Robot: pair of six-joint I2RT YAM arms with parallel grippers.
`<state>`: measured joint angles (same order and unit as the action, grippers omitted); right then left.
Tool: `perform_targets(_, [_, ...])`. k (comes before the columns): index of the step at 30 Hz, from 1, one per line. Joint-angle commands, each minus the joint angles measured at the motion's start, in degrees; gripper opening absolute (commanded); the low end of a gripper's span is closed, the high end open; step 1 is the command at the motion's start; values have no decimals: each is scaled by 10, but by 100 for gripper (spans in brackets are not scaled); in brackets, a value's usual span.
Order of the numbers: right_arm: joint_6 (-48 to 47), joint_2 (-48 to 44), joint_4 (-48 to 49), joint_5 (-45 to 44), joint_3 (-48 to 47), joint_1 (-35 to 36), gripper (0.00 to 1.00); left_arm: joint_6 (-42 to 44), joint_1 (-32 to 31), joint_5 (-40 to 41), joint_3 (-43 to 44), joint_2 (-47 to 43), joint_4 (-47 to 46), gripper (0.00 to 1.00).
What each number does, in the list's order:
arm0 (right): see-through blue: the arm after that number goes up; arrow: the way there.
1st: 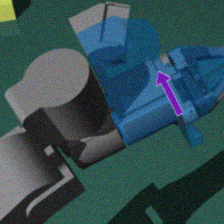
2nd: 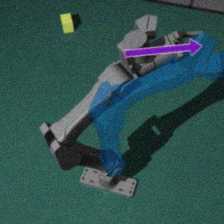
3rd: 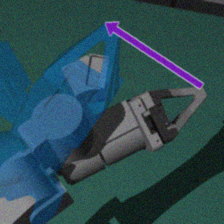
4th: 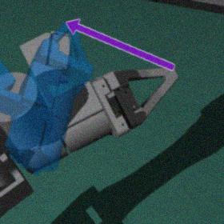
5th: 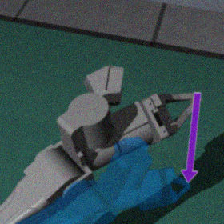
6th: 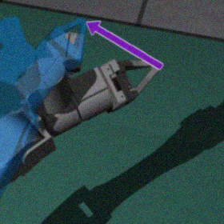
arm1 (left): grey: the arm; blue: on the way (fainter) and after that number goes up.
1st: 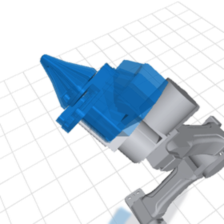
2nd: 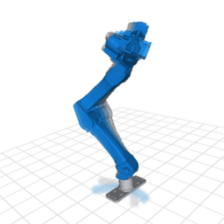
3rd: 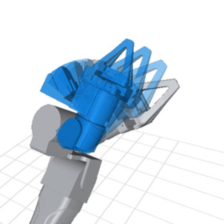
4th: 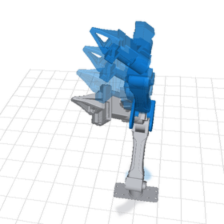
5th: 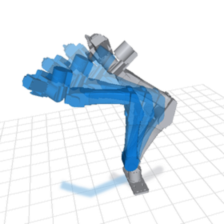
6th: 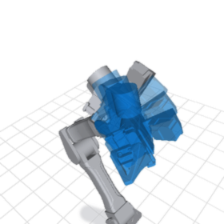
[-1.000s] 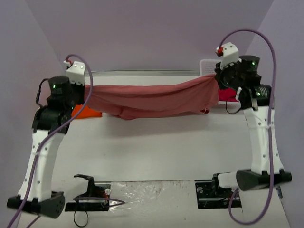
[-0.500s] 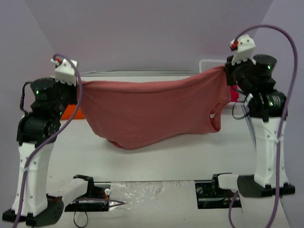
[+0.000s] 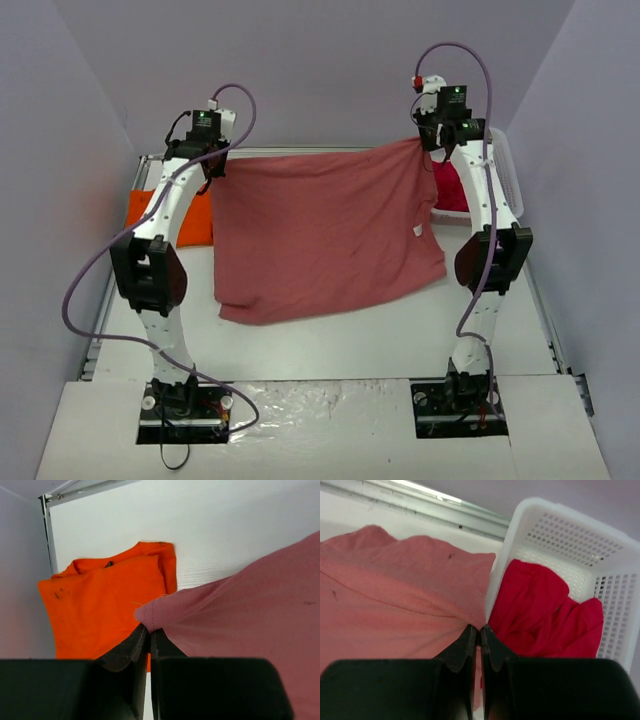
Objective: Fold and stack the t-shirts
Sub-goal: Flatten out the tshirt
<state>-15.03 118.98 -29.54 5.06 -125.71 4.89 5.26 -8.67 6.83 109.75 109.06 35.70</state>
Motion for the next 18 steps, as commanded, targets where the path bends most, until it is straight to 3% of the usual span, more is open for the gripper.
perform_targets(1, [2,-1,38,-20,-103,-5,0,-12,4,40,124,-4,-3,2])
perform_targets(4, [3,14,39,-18,-154,-5,0,-15,5,45,204,24,29,2])
perform_targets(7, [6,-5,41,-10,-154,-5,0,-19,5,37,207,0,24,2])
perform_targets(13, [12,-118,67,17,-42,-4,0,-26,1,20,87,-103,-17,2])
perform_targets(17, [7,-198,76,29,89,-4,0,-20,1,12,-33,-178,-23,2])
perform_targets(18, [5,-218,77,30,119,-4,0,-17,2,6,-96,-200,-28,2])
